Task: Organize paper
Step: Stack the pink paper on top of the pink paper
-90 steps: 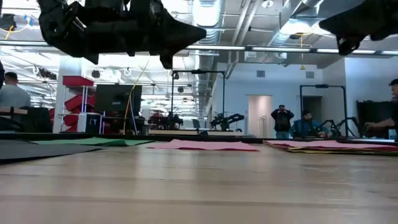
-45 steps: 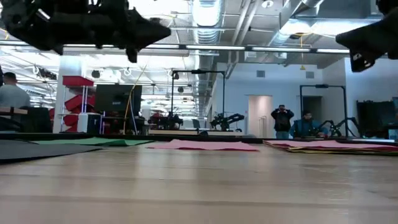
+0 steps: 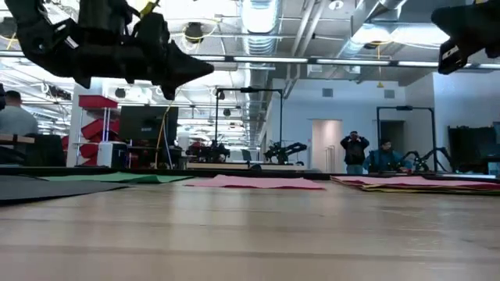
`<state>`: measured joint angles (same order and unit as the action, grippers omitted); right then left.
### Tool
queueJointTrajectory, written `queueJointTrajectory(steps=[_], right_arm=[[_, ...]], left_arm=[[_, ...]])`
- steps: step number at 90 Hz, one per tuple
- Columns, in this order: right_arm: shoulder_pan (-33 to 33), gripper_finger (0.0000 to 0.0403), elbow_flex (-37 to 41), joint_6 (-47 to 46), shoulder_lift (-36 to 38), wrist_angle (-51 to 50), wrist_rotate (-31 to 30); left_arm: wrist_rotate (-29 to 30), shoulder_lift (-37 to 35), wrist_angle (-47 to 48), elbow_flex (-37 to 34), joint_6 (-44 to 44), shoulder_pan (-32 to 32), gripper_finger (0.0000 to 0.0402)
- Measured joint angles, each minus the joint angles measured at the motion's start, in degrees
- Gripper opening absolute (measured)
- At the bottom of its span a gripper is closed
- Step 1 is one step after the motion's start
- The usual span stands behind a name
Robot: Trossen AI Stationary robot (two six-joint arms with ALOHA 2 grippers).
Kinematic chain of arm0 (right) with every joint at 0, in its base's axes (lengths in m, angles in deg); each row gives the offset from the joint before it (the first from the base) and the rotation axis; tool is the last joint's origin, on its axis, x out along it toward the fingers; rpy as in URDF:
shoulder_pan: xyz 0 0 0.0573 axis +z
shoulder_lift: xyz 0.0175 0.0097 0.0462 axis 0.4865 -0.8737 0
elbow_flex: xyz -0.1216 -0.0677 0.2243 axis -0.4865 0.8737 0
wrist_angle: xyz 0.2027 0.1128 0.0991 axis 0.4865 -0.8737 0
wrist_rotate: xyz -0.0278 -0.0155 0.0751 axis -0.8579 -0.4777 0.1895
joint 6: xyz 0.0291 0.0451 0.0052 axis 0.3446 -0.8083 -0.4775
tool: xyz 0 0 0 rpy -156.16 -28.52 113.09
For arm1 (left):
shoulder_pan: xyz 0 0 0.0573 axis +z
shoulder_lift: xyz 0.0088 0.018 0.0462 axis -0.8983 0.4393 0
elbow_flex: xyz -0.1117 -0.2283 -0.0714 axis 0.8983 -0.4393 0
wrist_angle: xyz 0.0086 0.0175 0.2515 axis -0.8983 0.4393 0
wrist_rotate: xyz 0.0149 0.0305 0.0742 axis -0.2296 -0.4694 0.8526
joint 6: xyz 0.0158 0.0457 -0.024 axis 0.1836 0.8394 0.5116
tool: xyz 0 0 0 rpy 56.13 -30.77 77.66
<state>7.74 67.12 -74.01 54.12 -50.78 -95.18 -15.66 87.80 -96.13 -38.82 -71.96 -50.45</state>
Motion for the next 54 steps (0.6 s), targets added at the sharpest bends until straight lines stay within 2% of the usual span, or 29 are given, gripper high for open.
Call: queueJointTrajectory(steps=[11, 33, 54], right_arm=[[-1.87, 0.0000, 0.02, -0.59, 4.13, -4.70, 2.45], [-4.05, 0.0000, -2.52, -6.81, 4.02, -13.12, 4.61], [-5.98, 0.0000, -3.48, -9.94, 3.96, -15.16, 4.26]], left_arm=[[-6.20, -0.02, -0.51, 0.00, -0.09, 2.68, 0.0000], [-14.48, -0.26, -0.84, 0.09, -2.20, 3.92, 0.0000], [-15.26, -0.24, 4.58, 0.09, -0.06, 3.83, 0.0000]])
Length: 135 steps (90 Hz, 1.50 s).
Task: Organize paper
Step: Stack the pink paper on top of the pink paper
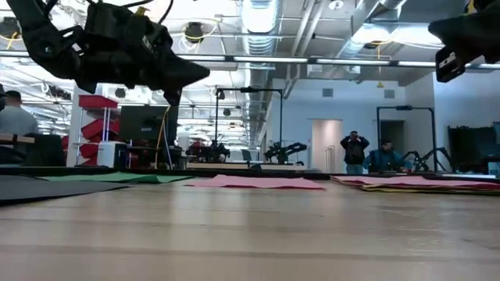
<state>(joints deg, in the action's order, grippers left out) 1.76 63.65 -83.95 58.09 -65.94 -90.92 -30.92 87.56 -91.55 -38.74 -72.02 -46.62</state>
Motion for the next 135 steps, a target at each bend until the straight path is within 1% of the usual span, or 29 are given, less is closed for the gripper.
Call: queueJointTrajectory(steps=[14, 24, 33, 40, 47, 58, 69, 77, 84, 93, 109, 123, 135], right_arm=[[-3.85, 0.0000, 0.00, -0.89, 0.00, -0.17, 0.00], [-7.33, 0.0000, 0.00, -1.31, 0.00, -1.67, 0.00], [-10.77, 0.0000, -0.11, -3.78, 0.00, -5.37, 0.00], [-13.29, 0.0000, -1.49, -6.99, -0.38, -9.90, 0.02], [-15.26, 0.0000, -3.44, -9.55, -1.12, -14.62, 0.04], [-17.81, 0.0000, -6.19, -7.28, -2.82, -18.23, 0.11], [-19.95, 0.0000, -7.63, -5.10, -4.44, -18.75, 0.18], [-20.98, 0.0001, -8.18, -5.14, -5.55, -18.89, 0.32], [-21.34, 0.0010, -8.42, -5.13, -6.33, -18.85, 0.71], [-21.65, 0.0031, -8.48, -5.17, -7.25, -18.82, 3.04], [-21.63, 0.0069, -8.48, -4.90, -9.68, -18.78, 4.81], [-21.65, 0.0075, -8.48, -4.84, -13.97, -19.71, 4.85], [-21.65, 0.0075, -8.48, -5.66, -18.35, -19.63, 4.85]], left_arm=[[0.45, 0.00, 0.87, 0.00, 1.73, 0.00, 0.0000], [1.85, 0.00, 0.87, 0.00, 1.89, 0.00, 0.0000], [2.50, 0.00, 1.24, 0.00, 2.79, 0.00, 0.0000], [0.80, 0.00, 2.31, 0.00, 5.65, -0.02, 0.0000], [-0.31, 0.00, 1.15, 0.00, 5.42, -0.04, 0.0000], [-0.26, -0.04, 0.98, 0.00, 4.74, 0.04, 0.0000], [-0.13, 0.77, 1.75, 0.00, 5.43, 0.02, 0.0000], [-0.11, 1.52, 1.21, -0.02, 5.52, 0.02, 0.0000], [-0.12, 1.71, 0.23, 0.54, 3.35, 0.02, 0.0000], [-0.11, 1.73, 0.05, 1.85, 1.61, -0.26, 0.0000], [-0.11, 1.73, 0.37, 3.46, 2.92, -0.72, 0.0000], [-0.09, 1.73, 0.48, 4.61, 2.96, -0.69, 0.0000], [-0.03, 1.73, 0.43, 5.78, 5.01, -0.46, 0.0000]])
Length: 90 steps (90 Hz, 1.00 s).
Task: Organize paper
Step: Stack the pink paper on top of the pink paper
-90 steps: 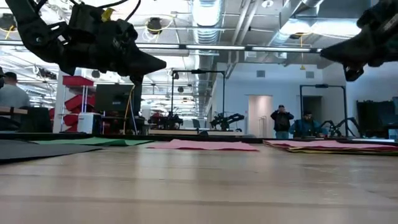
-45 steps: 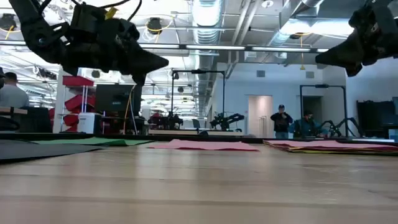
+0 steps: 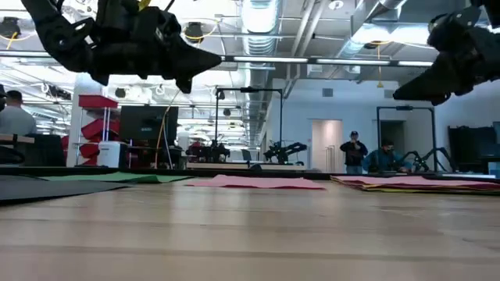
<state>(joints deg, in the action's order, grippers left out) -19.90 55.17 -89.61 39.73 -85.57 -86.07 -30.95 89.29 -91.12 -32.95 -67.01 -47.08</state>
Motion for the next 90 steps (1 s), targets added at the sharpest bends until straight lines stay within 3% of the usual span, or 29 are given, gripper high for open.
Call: queueJointTrajectory(steps=[25, 42, 65, 90], right_arm=[[0.00, 0.0075, -2.19, -0.58, -3.73, -0.50, 1.25], [0.00, 0.0075, -7.55, 2.99, -0.19, -1.05, 4.26], [-2.13, 0.0075, -7.87, 1.22, 3.01, -4.65, 4.26], [-4.91, 0.0075, -7.87, -2.87, -7.62, -6.69, 4.35]], left_arm=[[1.71, 0.00, -0.01, 0.62, 1.30, 0.00, 0.0000], [5.67, 0.00, 1.60, 0.64, 1.88, 0.00, 0.0000], [7.22, 0.00, 5.12, 0.67, 2.72, 0.00, 0.0000], [7.24, 0.00, 5.32, 0.64, 1.10, 0.00, 0.0000]])
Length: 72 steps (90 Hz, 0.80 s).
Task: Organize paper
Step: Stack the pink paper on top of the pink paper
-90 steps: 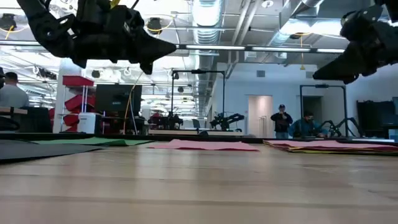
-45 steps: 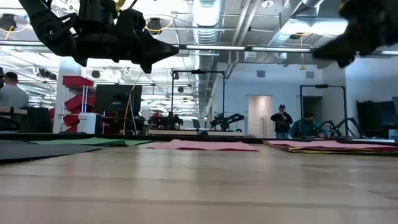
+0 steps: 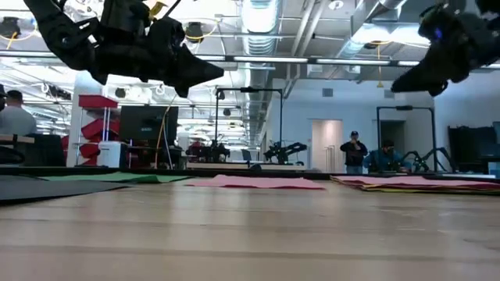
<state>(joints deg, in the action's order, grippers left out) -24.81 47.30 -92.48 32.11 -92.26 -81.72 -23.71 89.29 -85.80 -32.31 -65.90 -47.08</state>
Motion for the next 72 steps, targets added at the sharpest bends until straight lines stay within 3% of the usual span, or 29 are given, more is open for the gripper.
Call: queueJointTrajectory(steps=[32, 72], right_arm=[[-1.03, 0.0083, -2.25, -2.71, -16.18, 0.12, 1.19], [-1.10, 0.0088, -8.45, -2.17, -26.74, -1.22, 1.24]], left_arm=[[0.55, 0.02, 3.20, -0.04, 0.88, 0.00, 0.0000], [0.68, 0.02, 5.45, -0.07, 2.19, 0.00, 0.0000]])
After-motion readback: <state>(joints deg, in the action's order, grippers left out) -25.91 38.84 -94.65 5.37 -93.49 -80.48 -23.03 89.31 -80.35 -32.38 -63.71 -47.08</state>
